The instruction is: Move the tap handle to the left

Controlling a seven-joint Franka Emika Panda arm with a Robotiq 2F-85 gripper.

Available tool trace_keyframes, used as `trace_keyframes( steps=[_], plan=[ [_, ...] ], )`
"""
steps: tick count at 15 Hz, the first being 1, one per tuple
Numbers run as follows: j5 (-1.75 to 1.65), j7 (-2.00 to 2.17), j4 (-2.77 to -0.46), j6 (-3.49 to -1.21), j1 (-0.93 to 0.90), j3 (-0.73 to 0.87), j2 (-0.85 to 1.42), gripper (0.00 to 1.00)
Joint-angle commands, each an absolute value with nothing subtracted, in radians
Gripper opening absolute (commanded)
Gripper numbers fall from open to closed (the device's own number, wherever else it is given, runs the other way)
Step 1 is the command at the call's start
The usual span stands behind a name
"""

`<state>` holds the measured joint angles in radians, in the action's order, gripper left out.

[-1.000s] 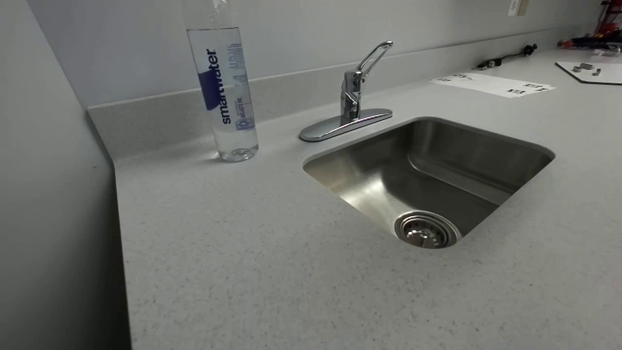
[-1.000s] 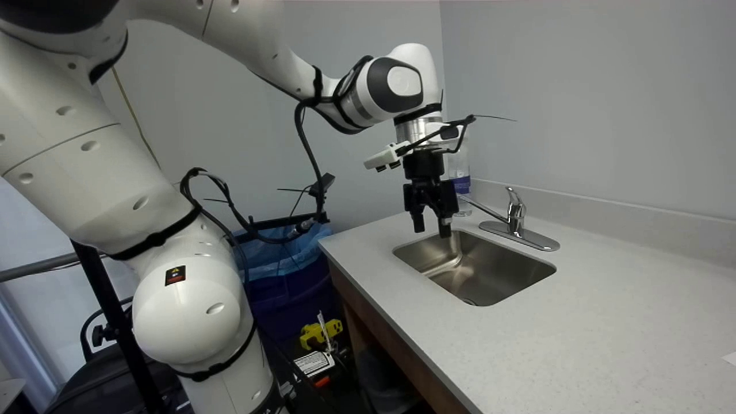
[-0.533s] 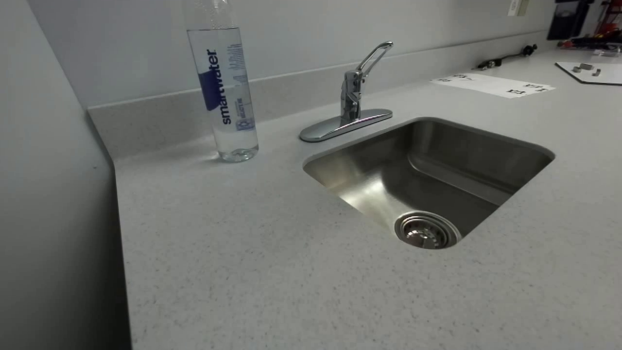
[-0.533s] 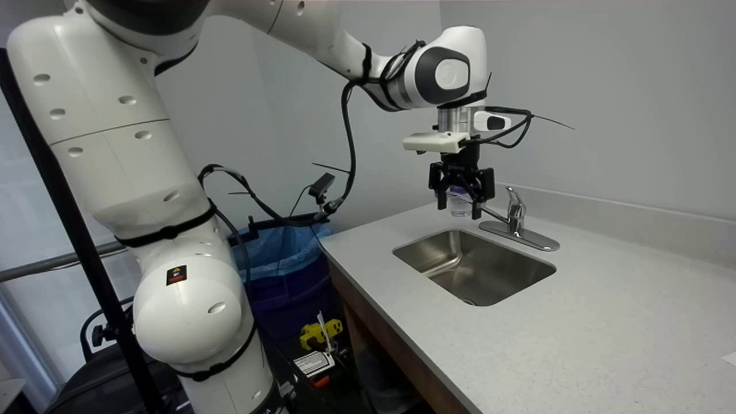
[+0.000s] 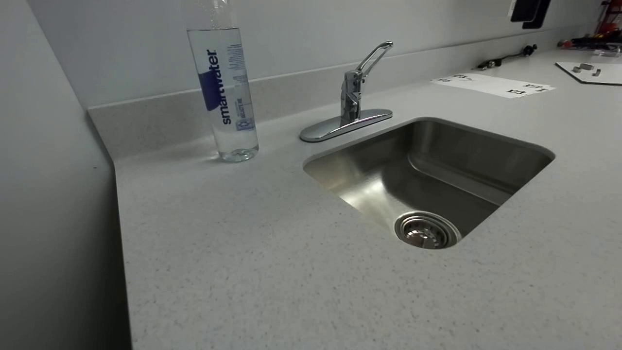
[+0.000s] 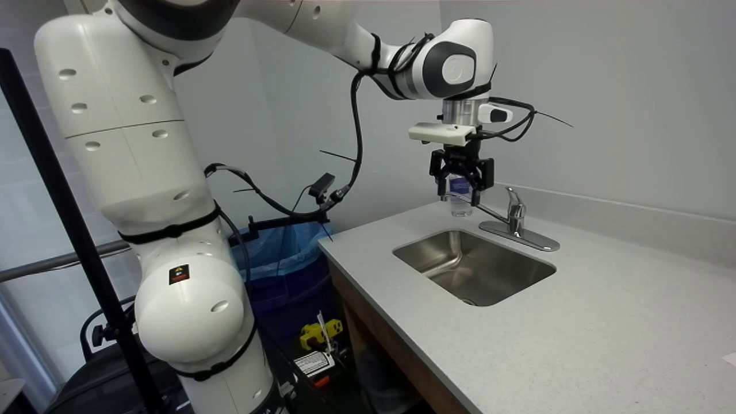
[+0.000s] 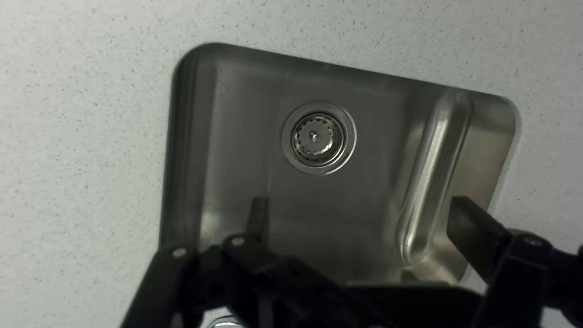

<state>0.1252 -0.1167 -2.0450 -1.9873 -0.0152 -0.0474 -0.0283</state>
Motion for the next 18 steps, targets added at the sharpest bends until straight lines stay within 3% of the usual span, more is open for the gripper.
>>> trace_keyframes(
  steps=[1, 10, 18],
  plan=[
    [0.125, -0.116, -2.044, -1.985, -0.022, -0.04, -0.028, 1.0],
    [0.075, -0.039, -2.0, -2.024, -0.022, -0.043, 0.032, 1.0],
    [0.036, 0.078, -1.819, -2.056, -0.028, -0.041, 0.19, 1.0]
  ],
)
